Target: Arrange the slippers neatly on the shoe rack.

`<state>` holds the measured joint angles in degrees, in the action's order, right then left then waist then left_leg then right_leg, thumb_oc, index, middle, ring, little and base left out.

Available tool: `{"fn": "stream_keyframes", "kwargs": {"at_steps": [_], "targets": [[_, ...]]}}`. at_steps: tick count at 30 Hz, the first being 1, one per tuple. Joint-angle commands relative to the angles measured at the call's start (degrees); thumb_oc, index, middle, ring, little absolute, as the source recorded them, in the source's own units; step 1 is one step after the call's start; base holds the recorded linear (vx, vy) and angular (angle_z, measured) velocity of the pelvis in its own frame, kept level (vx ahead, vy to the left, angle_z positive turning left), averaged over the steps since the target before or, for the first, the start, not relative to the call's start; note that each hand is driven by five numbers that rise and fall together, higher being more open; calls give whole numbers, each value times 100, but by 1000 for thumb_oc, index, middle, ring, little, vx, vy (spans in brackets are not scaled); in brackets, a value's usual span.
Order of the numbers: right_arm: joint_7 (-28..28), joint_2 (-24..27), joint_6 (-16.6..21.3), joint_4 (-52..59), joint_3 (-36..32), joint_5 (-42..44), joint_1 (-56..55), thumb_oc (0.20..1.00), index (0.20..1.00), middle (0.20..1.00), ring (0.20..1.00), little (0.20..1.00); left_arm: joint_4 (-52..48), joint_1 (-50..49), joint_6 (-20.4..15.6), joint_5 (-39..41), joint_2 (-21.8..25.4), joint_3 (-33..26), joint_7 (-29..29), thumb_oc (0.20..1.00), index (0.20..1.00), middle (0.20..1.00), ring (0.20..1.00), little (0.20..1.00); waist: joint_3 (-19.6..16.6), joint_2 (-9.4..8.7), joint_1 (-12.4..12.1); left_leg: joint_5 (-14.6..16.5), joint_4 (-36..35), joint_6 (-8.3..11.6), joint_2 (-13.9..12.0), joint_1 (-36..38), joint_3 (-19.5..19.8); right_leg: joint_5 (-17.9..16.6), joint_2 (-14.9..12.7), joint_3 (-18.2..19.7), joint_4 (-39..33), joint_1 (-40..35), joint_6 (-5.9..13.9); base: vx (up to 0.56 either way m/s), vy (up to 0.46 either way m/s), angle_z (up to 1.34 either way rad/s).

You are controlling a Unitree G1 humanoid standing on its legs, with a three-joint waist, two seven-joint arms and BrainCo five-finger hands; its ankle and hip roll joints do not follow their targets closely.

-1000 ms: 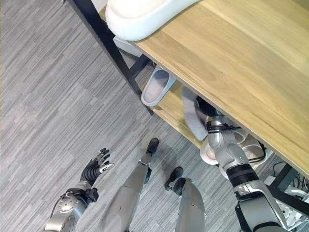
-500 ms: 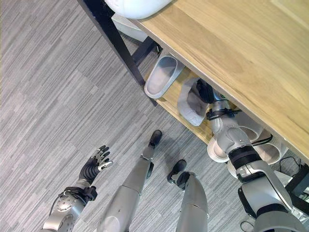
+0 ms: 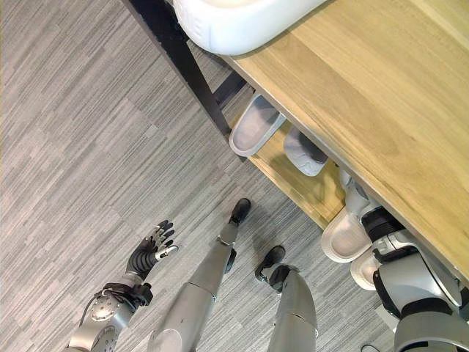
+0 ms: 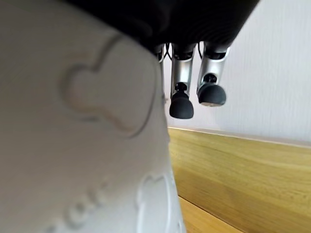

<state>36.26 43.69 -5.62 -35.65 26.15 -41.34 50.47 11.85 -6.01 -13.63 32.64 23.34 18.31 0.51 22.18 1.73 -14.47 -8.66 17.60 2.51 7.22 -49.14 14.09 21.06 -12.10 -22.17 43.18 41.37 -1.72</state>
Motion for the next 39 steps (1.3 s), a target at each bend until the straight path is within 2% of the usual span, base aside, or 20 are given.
{"fn": "stream_keyframes", "kwargs": {"at_steps": [1, 8, 20, 24, 26, 30, 31, 33, 37, 39], "targets": [[140, 31, -127, -96, -64, 81, -95, 1000, 1000, 1000, 1000, 1000, -164, -40, -212, 29, 178, 78, 1, 1000, 1000, 1000, 1000, 1000, -24, -89, -115, 1259, 386, -39, -232, 239, -47, -301, 57, 430, -887, -270, 369, 0, 0, 0], [127, -226, -110, -143, -22, 258, 52, 1000, 1000, 1000, 1000, 1000, -126, 5, -178, -21, 210, 131, -28, 1000, 1000, 1000, 1000, 1000, 1, -100, -99, 1246, 346, -33, -238, 289, -46, -323, 82, 453, -934, -305, 359, 0, 0, 0], [301, -644, 51, 483, -440, 774, 68, 1000, 1000, 1000, 1000, 1000, -35, 128, -152, 14, 206, 187, -76, 1000, 1000, 1000, 1000, 1000, 70, -116, -65, 1234, 245, -39, -249, 436, -58, -370, 113, 486, -1022, -430, 356, 0, 0, 0], [718, -1106, 305, 890, -1131, 1591, -245, 1000, 1000, 1000, 1000, 1000, 24, 212, -91, 14, 174, 285, -134, 1000, 1000, 1000, 1000, 1000, 86, -83, -1, 1234, 150, -70, -256, 599, -64, -401, 133, 529, -1109, -575, 361, 0, 0, 0], [797, -1217, 385, 1029, -1320, 1744, -433, 1000, 1000, 1000, 1000, 1000, 41, 215, -77, 27, 179, 301, -140, 1000, 1000, 1000, 1000, 1000, 90, -79, 5, 1240, 127, -81, -259, 657, -72, -405, 135, 536, -1130, -626, 362, -2, 10, -2], [1129, -1786, 740, 1588, -1891, 2136, -1129, 1000, 1000, 1000, 1000, 1000, 84, 231, -56, 5, 123, 354, -196, 1000, 1000, 1000, 1000, 1000, 109, -30, 78, 1254, 90, -112, -264, 772, -87, -416, 153, 572, -1195, -731, 373, -4, 18, -2], [1137, -2097, 917, 1980, -1929, 2211, -1413, 1000, 1000, 1000, 1000, 1000, 429, 852, 77, -7, -28, 280, -444, 1000, 1000, 1000, 1000, 1000, 94, -70, 260, 1269, 94, -113, -304, 789, -130, -421, 167, 610, -1223, -742, 387, -17, 78, -11], [1285, -2668, 1178, 1831, -1875, 2701, -1706, 1000, 1000, 1000, 1000, 1000, 795, 1485, -25, 149, -176, 456, -711, 1000, 1000, 1000, 1000, 1000, 84, -75, 378, 1294, 128, -124, -315, 792, -199, -458, 176, 660, -1267, -758, 377, -33, 66, -15], [1060, -2879, 1301, 1784, -1754, 2955, -1834, 1000, 1000, 1000, 1000, 1000, 781, 1498, -58, 161, -231, 484, -784, 1000, 1000, 1000, 1000, 1000, 51, -71, 424, 1290, 116, -125, -316, 795, -189, -481, 184, 651, -1306, -783, 388, -20, 1, -31], [898, -3114, 1497, 1473, -1644, 3549, -1854, 1000, 1000, 1000, 1000, 1000, 805, 1624, -51, 262, -300, 497, -847, 1000, 1000, 1000, 1000, 1000, 38, -61, 486, 1276, 99, -124, -321, 804, -220, -520, 193, 676, -1320, -779, 399, -32, 19, -8]]}}
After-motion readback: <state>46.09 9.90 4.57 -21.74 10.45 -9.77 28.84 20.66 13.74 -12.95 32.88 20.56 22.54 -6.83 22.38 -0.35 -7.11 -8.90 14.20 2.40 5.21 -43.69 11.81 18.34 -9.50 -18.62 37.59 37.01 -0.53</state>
